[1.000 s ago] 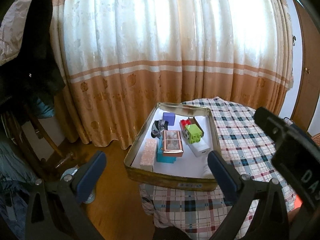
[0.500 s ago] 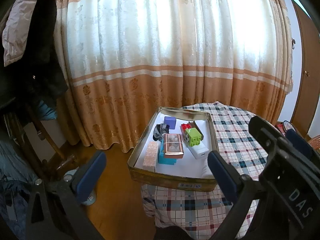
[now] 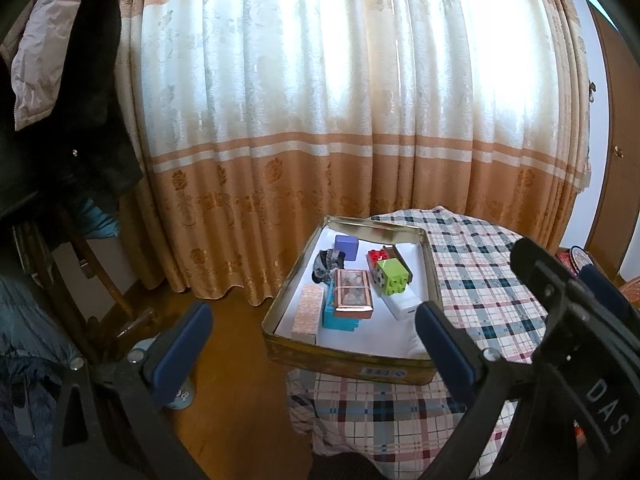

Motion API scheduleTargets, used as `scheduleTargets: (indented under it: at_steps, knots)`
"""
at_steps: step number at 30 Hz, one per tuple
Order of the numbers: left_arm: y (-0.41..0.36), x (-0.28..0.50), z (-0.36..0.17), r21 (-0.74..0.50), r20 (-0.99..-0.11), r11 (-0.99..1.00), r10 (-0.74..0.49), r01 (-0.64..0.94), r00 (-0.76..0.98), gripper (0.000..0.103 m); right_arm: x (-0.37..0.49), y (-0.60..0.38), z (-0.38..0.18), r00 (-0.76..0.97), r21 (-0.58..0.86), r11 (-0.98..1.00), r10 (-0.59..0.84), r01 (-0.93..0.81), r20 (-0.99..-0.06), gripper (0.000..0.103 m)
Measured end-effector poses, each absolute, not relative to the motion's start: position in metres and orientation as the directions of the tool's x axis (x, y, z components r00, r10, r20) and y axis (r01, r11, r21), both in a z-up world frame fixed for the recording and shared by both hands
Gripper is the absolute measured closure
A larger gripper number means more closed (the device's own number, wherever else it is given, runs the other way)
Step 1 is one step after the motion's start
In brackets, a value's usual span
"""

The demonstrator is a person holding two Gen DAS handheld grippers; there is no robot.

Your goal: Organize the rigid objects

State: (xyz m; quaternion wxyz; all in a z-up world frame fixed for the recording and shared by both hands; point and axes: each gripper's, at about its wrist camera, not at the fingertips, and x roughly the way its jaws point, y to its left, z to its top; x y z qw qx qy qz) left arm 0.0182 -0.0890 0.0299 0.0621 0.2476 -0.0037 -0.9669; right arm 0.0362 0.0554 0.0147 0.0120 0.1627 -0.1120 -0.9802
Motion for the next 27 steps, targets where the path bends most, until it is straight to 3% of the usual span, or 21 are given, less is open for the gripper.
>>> scheduleTargets:
  at_steps: [27]
  knots:
    - [-0.0887, 0.0187, 0.0283, 0.072, -0.466, -0.986, -0.167, 0.152, -0.869, 0.001, 0.0356, 0.0561, 0.0111, -0.944, 0.223, -0.975, -0.064, -0.01, -0.323, 0.014]
